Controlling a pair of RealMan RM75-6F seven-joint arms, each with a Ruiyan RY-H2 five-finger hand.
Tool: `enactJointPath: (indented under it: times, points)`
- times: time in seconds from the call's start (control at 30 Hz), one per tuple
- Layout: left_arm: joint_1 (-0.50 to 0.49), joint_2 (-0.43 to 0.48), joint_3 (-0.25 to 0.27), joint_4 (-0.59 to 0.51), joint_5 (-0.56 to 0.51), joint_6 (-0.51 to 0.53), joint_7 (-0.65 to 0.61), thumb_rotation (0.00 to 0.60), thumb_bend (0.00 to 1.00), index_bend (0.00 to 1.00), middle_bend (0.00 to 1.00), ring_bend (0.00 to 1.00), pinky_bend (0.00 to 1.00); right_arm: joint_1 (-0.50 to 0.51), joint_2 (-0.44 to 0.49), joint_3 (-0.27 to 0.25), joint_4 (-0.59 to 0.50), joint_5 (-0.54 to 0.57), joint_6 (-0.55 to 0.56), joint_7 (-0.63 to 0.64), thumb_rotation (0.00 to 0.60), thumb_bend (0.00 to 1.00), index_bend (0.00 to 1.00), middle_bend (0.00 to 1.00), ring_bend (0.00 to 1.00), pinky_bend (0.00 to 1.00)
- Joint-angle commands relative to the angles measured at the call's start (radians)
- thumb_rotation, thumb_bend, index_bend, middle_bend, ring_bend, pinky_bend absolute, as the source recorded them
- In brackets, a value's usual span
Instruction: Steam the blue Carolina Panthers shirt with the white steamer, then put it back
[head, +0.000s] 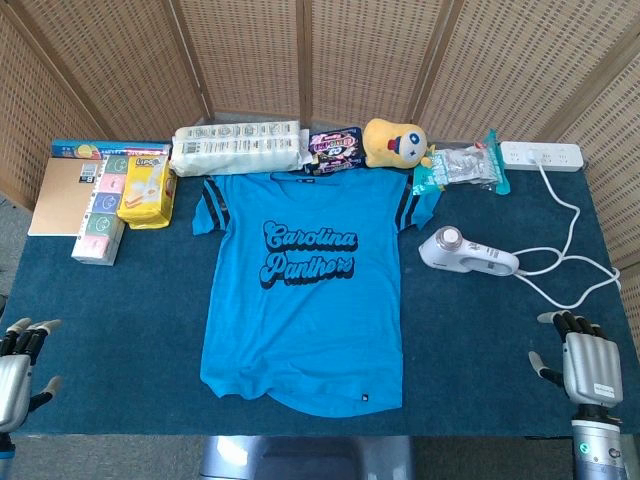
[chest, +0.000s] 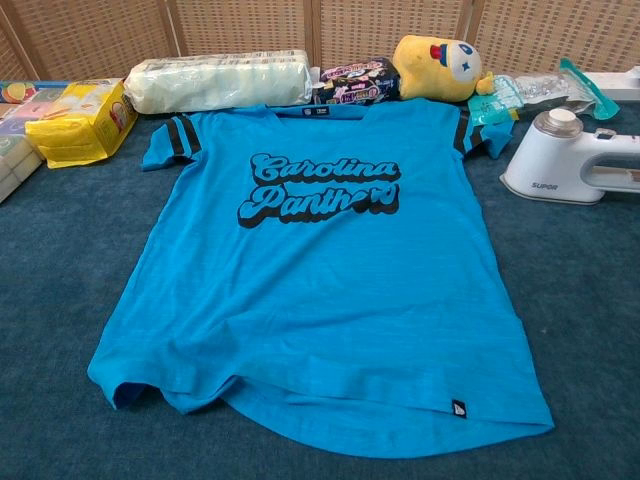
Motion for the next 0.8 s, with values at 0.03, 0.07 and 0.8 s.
enactJointPath:
  times: [0.03,0.07,0.8]
  points:
    - [-0.005,-0.002,0.001,-0.001,-0.001,-0.011,0.006,0.600,0.22,0.21,0.27,0.15,0.31,-0.001,-0.003,0.001,0.003,0.002,-0.001,0.002,0.600,0.28,0.35,0.35,0.33,0.35]
    - [-0.008,-0.001,0.003,-0.004,0.000,-0.018,0.011,0.600,0.22,0.21,0.27,0.15,0.31,-0.002,-0.004,0.001,0.005,0.003,-0.001,0.004,0.600,0.28,0.35,0.35,0.33,0.36]
    - [-0.077,-0.033,0.052,-0.076,0.116,-0.141,0.160,0.600,0.20,0.21,0.29,0.18,0.31,-0.038,0.016,-0.018,-0.002,-0.062,0.048,0.051,0.600,0.28,0.35,0.35,0.34,0.37]
